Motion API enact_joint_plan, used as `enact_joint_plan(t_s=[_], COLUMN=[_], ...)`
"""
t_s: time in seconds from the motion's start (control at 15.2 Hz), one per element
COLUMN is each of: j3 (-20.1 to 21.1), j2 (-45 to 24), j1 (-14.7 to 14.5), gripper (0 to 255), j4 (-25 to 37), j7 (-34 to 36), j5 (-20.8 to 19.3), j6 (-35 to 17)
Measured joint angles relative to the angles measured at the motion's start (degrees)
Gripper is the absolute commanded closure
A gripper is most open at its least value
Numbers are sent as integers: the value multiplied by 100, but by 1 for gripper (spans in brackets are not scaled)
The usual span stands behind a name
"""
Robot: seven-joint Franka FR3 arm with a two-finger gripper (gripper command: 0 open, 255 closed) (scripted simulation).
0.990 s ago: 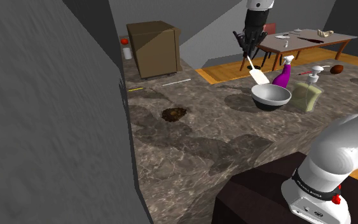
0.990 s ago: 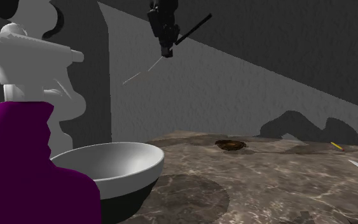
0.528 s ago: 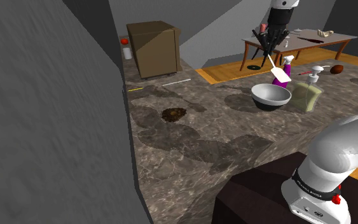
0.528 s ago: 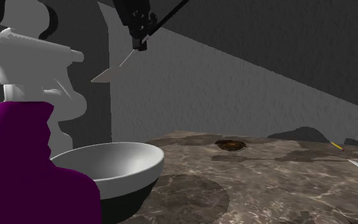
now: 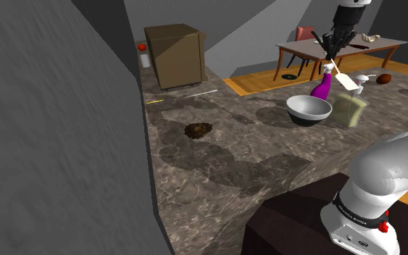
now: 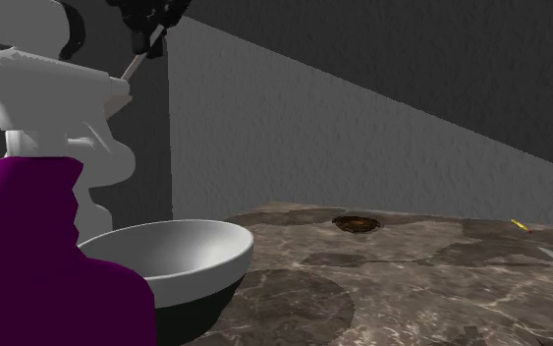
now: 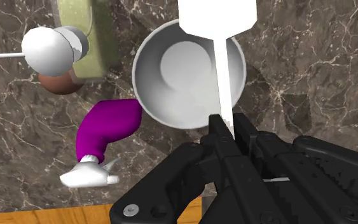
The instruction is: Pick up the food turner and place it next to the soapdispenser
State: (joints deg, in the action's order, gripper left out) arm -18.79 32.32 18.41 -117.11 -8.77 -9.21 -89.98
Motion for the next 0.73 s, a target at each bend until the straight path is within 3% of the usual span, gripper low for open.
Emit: enact_joint_plan(t_s=[0.73], j3=[-1384], j2=[-468], j1=[266], gripper=[255], j4=[712], j7=[-1642], j5=[-351], j6=[30])
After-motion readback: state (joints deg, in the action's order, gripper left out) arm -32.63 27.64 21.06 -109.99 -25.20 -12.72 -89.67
